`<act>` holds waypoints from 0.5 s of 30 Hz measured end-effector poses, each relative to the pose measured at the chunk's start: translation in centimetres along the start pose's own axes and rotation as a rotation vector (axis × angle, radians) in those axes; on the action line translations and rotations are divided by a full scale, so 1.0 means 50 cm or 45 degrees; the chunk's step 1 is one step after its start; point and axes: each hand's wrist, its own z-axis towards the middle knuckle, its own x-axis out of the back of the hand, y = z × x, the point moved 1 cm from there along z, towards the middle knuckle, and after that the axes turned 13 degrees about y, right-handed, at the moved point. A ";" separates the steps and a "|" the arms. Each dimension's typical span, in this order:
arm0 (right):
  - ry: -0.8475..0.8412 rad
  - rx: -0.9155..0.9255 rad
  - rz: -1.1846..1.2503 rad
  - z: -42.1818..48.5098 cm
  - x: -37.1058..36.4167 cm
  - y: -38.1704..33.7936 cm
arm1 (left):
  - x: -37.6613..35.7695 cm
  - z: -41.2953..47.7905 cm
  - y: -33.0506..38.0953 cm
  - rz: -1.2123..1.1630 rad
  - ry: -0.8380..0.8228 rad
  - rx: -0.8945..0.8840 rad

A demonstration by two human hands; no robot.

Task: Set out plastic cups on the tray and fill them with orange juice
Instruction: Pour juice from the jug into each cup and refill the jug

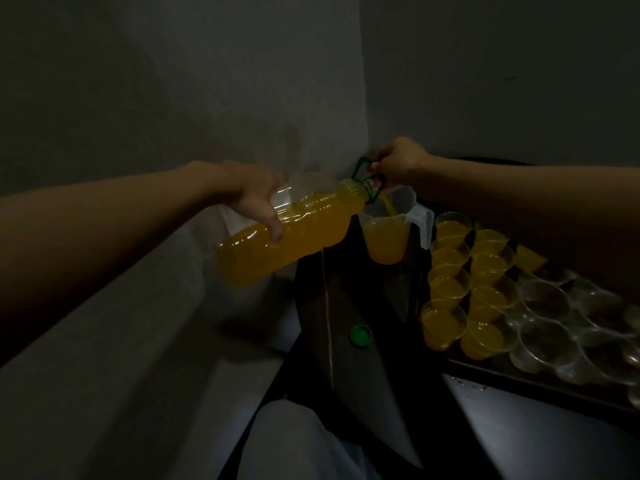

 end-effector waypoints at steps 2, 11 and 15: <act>0.002 -0.005 0.002 -0.001 0.000 -0.003 | 0.002 0.000 -0.001 -0.006 -0.005 -0.001; -0.008 0.014 -0.012 -0.005 -0.001 -0.008 | 0.010 -0.004 -0.006 0.000 0.007 -0.004; 0.008 0.019 -0.006 -0.005 -0.005 -0.010 | 0.013 -0.002 -0.011 0.001 -0.008 0.018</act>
